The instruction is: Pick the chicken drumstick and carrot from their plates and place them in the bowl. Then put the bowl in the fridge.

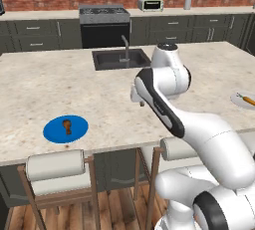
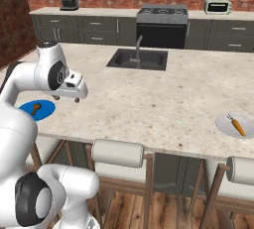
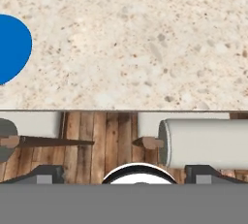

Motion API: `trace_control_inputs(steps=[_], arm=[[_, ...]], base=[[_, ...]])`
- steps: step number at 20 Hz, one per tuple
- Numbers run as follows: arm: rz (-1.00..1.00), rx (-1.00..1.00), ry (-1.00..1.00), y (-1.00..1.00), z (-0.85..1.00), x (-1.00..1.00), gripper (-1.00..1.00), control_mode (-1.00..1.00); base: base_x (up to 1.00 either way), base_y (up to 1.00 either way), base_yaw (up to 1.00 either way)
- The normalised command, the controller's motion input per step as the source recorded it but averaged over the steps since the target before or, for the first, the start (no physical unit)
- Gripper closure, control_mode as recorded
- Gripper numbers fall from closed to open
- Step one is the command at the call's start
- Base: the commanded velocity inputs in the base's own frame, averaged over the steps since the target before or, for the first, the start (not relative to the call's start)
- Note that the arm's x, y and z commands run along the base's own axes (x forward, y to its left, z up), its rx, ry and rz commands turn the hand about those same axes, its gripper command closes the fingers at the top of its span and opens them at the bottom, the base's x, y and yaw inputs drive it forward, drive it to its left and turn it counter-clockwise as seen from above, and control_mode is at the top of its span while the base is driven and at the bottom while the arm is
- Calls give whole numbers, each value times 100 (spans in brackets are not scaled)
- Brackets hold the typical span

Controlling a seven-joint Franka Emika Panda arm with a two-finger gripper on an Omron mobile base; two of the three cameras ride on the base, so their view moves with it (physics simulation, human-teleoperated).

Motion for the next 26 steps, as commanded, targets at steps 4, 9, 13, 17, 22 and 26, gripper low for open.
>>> trace_control_inputs(steps=[4,9,13,17,22,26], arm=[[-26,0,2,68,-6,1,-100,-100],[-14,-4,4,76,-8,3,-100,-100],[1,-2,15,70,-9,7,-100,-100],[15,0,15,45,-10,13,-100,-100],[21,0,7,54,-19,21,-100,-100],[9,0,0,57,-27,28,-100,-100]], base=[[0,0,0],[0,0,0],[0,0,0],[0,0,0],[0,0,0],[0,0,0]])
